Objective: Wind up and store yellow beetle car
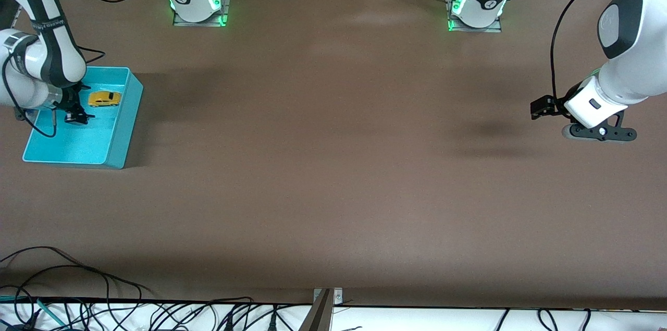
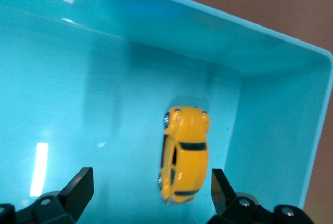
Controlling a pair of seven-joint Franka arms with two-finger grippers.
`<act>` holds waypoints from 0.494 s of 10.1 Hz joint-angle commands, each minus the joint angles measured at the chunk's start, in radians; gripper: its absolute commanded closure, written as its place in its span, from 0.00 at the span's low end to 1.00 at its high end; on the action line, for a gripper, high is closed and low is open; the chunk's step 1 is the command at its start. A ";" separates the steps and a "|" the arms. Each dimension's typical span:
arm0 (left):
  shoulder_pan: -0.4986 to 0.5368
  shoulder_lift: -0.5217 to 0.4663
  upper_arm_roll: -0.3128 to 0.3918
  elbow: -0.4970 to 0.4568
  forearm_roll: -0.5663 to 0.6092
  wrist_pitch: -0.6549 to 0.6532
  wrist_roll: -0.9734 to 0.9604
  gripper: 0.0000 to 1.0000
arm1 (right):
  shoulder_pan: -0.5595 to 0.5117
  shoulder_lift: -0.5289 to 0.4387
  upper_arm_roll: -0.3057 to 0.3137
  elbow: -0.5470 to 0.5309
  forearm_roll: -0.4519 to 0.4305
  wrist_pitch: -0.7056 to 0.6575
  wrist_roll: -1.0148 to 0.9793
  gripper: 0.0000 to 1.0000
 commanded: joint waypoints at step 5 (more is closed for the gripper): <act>0.008 -0.006 -0.002 0.001 -0.023 -0.008 0.027 0.00 | -0.010 -0.134 0.173 0.037 0.000 -0.018 0.133 0.00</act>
